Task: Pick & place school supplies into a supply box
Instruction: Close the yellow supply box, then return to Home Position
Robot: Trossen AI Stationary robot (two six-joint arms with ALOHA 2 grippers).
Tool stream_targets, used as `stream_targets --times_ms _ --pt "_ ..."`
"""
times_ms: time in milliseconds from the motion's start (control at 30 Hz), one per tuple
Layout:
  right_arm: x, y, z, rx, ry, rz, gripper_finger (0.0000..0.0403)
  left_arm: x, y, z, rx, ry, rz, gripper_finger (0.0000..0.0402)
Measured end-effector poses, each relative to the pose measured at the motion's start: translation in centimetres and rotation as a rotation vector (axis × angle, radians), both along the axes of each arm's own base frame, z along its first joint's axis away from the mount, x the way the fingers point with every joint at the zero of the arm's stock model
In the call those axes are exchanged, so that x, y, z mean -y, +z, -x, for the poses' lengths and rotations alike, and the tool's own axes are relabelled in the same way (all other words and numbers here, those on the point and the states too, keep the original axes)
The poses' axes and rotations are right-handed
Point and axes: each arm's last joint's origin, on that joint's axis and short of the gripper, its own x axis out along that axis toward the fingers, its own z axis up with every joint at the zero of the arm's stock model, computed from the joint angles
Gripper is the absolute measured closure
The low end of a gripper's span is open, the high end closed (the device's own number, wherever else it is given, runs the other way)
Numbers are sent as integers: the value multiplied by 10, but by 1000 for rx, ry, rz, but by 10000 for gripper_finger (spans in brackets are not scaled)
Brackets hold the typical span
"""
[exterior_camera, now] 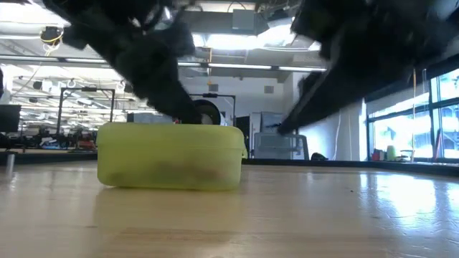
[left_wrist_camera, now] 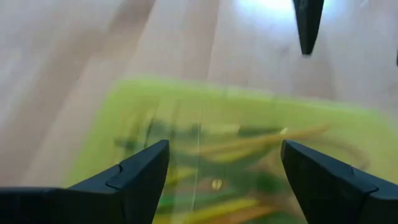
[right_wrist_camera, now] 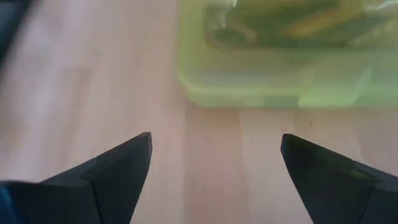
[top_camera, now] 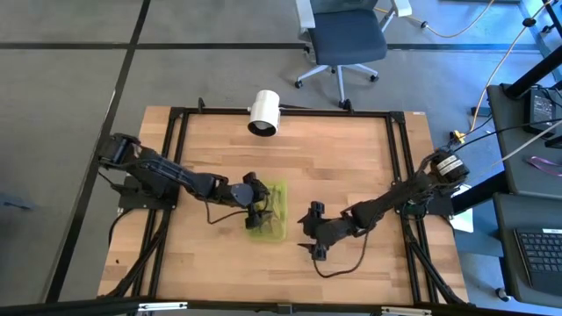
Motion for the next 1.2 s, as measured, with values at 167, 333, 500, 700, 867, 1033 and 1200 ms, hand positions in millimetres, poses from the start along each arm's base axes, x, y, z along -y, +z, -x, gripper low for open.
stream_targets --times_ms 167,333,500,700,867,1033,1200 --pt "-5 41 13 114 132 66 43 -2 38 14 104 -56 -31 101" --pt "-7 60 24 165 226 53 43 -2 67 37 171 -184 -139 100" --pt "19 49 38 192 214 42 43 -3 74 52 206 -211 -88 100" --pt "67 43 68 450 290 -144 43 -37 64 81 377 -320 75 100" --pt "100 29 98 499 199 -151 43 -62 48 112 483 -174 74 100" --pt "122 21 128 621 169 -183 43 -72 41 139 579 -110 50 100" --pt "137 13 155 718 120 -168 43 -75 28 159 646 -52 60 100"
